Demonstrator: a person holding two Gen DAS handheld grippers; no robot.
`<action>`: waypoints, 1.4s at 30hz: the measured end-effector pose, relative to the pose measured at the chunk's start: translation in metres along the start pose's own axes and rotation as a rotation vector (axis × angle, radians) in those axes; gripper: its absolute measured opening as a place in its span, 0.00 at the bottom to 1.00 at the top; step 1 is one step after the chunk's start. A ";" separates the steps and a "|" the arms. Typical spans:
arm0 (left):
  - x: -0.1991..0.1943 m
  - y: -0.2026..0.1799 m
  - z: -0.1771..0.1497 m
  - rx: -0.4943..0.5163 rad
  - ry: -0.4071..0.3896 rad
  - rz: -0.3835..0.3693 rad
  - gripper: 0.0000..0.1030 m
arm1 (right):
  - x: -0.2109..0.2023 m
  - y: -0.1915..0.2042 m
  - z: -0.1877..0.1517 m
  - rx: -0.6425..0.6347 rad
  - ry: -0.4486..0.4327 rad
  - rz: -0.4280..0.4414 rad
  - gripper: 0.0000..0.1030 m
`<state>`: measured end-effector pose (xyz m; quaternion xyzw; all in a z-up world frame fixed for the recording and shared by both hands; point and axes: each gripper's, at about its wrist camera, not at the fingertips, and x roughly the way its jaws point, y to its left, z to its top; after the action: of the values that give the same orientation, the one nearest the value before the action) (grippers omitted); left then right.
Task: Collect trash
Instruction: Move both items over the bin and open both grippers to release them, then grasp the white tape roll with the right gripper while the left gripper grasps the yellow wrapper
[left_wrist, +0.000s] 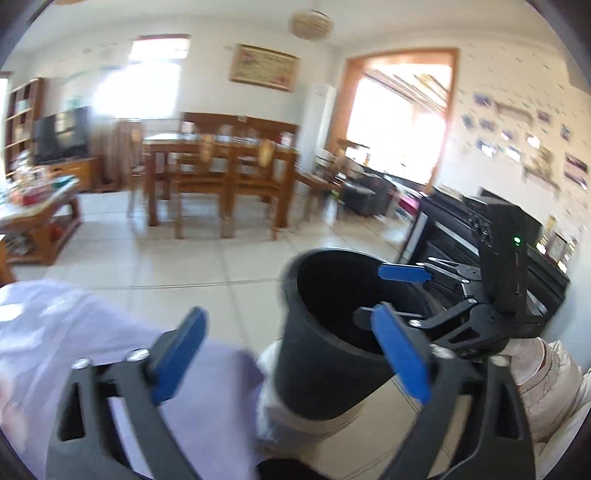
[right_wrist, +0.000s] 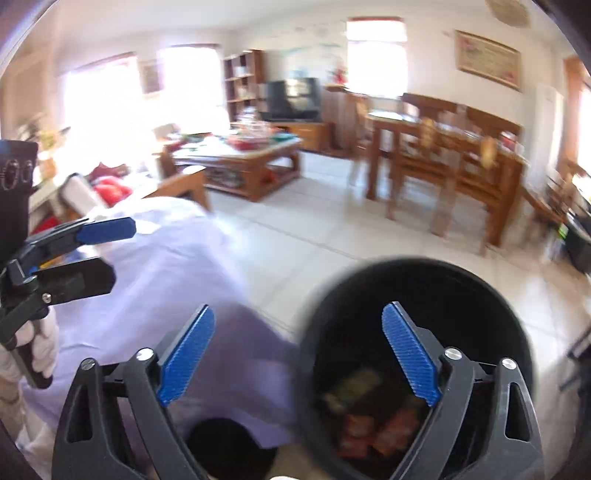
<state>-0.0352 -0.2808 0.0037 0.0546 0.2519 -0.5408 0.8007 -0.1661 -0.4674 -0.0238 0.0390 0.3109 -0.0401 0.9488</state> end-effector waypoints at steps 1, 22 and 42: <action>-0.015 0.009 -0.002 -0.014 -0.014 0.032 0.95 | 0.003 0.014 0.006 -0.021 -0.002 0.031 0.94; -0.238 0.257 -0.101 -0.081 0.160 0.737 0.95 | 0.103 0.339 0.035 -0.277 0.242 0.480 0.95; -0.221 0.331 -0.129 -0.140 0.335 0.602 0.69 | 0.166 0.410 0.034 -0.437 0.312 0.433 0.87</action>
<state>0.1526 0.0867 -0.0666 0.1593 0.3891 -0.2454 0.8735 0.0284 -0.0723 -0.0756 -0.0946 0.4378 0.2364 0.8622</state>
